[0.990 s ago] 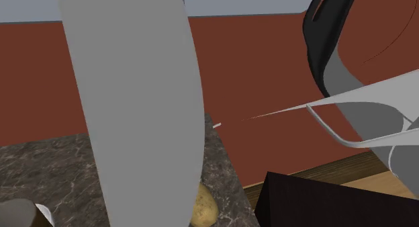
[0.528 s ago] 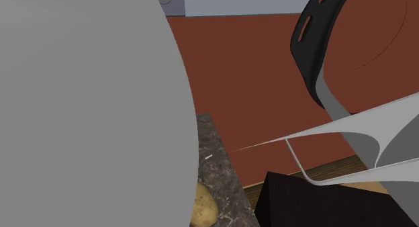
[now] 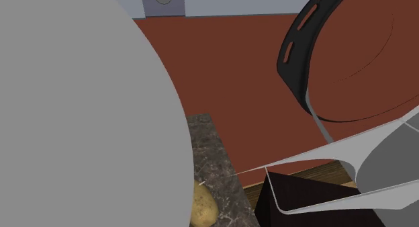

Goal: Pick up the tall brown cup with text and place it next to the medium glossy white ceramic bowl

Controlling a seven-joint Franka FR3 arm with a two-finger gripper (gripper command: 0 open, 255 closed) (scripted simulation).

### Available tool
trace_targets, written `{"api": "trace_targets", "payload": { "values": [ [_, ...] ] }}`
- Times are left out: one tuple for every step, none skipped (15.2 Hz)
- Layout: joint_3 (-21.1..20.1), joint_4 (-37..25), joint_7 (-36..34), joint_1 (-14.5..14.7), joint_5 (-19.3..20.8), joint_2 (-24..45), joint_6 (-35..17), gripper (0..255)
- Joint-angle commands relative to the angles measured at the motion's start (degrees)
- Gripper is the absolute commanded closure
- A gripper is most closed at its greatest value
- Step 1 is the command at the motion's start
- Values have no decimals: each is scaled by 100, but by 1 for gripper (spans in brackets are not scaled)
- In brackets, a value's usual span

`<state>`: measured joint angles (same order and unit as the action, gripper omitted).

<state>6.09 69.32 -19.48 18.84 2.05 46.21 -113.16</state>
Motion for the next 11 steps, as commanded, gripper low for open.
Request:
{"api": "trace_targets", "payload": {
  "values": [
    [-1, -10, -4, 1, -1, 21, -18, 255],
    [-1, -10, -4, 1, -1, 21, -18, 255],
    [-1, -10, -4, 1, -1, 21, -18, 255],
    [-1, -10, -4, 1, -1, 21, -18, 255],
    [-1, -10, -4, 1, -1, 21, -18, 255],
    [-1, -10, -4, 1, -1, 21, -18, 255],
    [-1, -10, -4, 1, -1, 21, -18, 255],
    [-1, -9, -4, 1, -1, 20, -19, 0],
    [-1, -11, -4, 1, -1, 21, -18, 0],
    [-1, -12, -4, 1, -1, 22, -17, 0],
    [-1, -13, -4, 1, -1, 22, -17, 0]
  ]
}}
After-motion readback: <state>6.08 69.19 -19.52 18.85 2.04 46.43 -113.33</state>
